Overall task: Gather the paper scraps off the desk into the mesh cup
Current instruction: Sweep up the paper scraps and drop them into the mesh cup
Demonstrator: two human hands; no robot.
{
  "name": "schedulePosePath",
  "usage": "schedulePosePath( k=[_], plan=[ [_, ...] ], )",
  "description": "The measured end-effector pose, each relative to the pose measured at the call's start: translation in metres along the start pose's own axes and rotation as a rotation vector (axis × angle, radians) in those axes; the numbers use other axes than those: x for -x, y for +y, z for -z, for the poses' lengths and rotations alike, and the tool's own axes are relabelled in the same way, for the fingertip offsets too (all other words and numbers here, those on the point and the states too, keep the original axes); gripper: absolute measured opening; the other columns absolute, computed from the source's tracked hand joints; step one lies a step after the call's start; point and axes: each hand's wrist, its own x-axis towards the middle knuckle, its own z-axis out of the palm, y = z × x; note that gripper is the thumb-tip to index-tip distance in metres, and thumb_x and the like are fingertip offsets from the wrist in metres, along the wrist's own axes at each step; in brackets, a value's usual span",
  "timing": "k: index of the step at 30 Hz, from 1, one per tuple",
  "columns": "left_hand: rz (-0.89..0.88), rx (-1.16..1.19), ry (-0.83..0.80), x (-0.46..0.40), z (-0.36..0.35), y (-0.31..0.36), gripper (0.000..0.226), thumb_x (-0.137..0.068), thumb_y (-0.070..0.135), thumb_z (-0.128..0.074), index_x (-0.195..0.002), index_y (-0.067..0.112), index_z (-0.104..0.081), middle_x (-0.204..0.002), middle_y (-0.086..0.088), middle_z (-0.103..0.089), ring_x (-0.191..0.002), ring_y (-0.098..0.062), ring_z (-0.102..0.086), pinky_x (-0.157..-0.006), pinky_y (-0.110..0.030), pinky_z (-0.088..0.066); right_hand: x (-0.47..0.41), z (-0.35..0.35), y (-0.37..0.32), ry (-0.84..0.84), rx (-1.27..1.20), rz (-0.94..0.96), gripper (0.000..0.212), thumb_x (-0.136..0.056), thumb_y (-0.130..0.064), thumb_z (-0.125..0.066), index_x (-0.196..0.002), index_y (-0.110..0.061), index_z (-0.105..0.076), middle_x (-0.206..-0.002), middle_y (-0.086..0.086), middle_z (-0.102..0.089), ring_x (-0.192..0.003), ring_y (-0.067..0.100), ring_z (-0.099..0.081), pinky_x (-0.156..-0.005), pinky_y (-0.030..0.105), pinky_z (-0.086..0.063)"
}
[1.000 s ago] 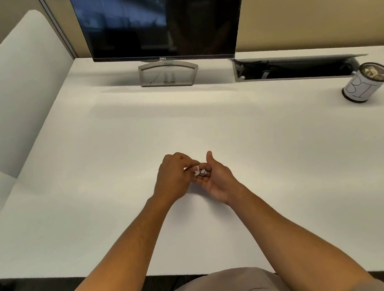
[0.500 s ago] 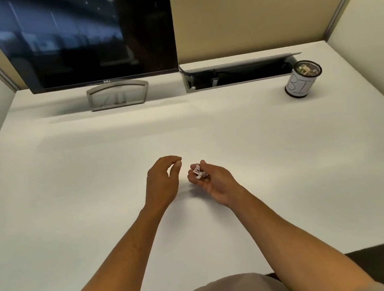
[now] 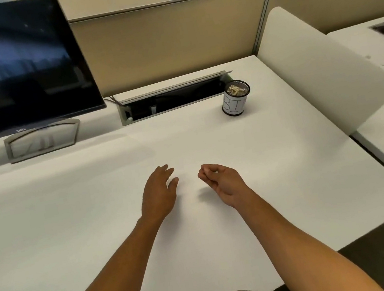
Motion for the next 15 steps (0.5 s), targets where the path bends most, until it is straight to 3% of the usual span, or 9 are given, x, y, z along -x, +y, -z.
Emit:
schedulePosePath(
  k=[11,15],
  plan=[
    [-0.092,-0.254,-0.130,-0.077,-0.075,0.030,0.057,-0.098,0.039,-0.046,-0.148,0.016,-0.032,-0.159,-0.003,-0.020,-0.148,-0.020,-0.009,-0.120,-0.036,-0.002,-0.048,0.066,-0.084,0.130,0.016,0.050,0.010,-0.087,0.009,-0.061,-0.091,0.003,-0.068,-0.097,0.013,-0.069,-0.085,0.021,-0.070,-0.070,0.019,-0.058],
    [-0.088,-0.346,-0.140,-0.095,-0.094,0.034,0.062,-0.098,0.048,-0.039,-0.150,0.019,-0.027,-0.161,-0.002,-0.016,-0.149,-0.020,-0.005,-0.120,-0.040,0.000,-0.073,0.076,-0.111,0.153,0.087,0.119,0.009,-0.087,0.008,-0.062,-0.090,0.002,-0.069,-0.097,0.014,-0.068,-0.081,0.021,-0.071,-0.079,0.023,-0.058]
  ],
)
